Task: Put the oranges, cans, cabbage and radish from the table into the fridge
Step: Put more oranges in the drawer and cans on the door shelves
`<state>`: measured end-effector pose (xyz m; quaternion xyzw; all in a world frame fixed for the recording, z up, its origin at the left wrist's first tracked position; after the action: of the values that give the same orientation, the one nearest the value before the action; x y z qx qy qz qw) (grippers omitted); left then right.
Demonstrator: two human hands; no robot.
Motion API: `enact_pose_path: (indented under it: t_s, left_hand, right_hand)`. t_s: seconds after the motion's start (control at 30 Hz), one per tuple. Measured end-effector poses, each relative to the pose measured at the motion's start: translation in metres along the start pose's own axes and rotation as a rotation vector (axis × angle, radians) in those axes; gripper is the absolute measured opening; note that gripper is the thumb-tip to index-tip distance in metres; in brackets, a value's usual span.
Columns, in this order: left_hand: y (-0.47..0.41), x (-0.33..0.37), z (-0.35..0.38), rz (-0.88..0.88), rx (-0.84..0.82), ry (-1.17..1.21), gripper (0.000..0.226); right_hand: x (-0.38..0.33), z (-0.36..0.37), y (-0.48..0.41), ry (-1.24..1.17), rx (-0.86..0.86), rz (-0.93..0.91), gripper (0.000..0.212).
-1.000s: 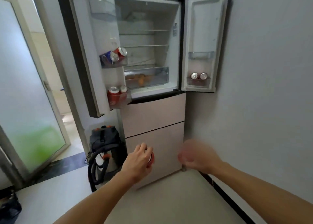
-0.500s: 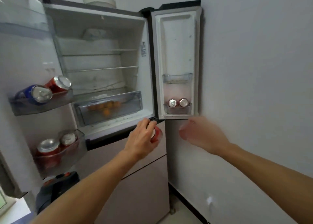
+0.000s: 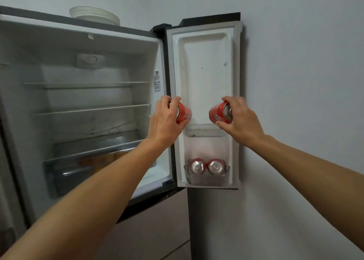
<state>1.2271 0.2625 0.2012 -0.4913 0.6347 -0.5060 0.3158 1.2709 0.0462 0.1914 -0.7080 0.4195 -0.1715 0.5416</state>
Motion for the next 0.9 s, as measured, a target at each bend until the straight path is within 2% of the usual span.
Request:
enact_pose_path:
  t_s: [0.3, 0.43, 0.6, 0.73, 0.9]
  left_hand:
    - [-0.027, -0.027, 0.103, 0.086, -0.142, 0.005, 0.05]
    - [-0.029, -0.037, 0.136, 0.129, -0.198, 0.0, 0.051]
    - [-0.024, -0.039, 0.15, 0.1, -0.107, 0.15, 0.04]
    - [-0.014, -0.044, 0.159, 0.084, -0.065, 0.305, 0.054]
    - [-0.003, -0.044, 0.169, 0.058, -0.069, 0.343, 0.056]
  right_hand:
    - [0.047, 0.08, -0.037, 0.001, -0.083, 0.113, 0.065]
    - [0.058, 0.093, -0.033, -0.024, -0.024, 0.135, 0.06]
    - [0.059, 0.093, -0.027, -0.054, -0.017, 0.046, 0.046]
    - [0.062, 0.097, -0.024, -0.034, -0.034, -0.005, 0.046]
    - [0.063, 0.109, -0.016, -0.051, -0.066, -0.023, 0.048]
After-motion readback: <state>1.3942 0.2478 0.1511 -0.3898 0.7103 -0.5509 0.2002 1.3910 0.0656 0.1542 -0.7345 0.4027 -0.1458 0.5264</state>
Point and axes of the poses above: each hand's wrist, its own y-axis away from the middle knuckle, its own z-axis out of the palm, x = y × z, the point moved 4 cm from there along -y, towards the middle knuckle, and after that the axes turned 11 degrees about x, right-handed, at the moved point
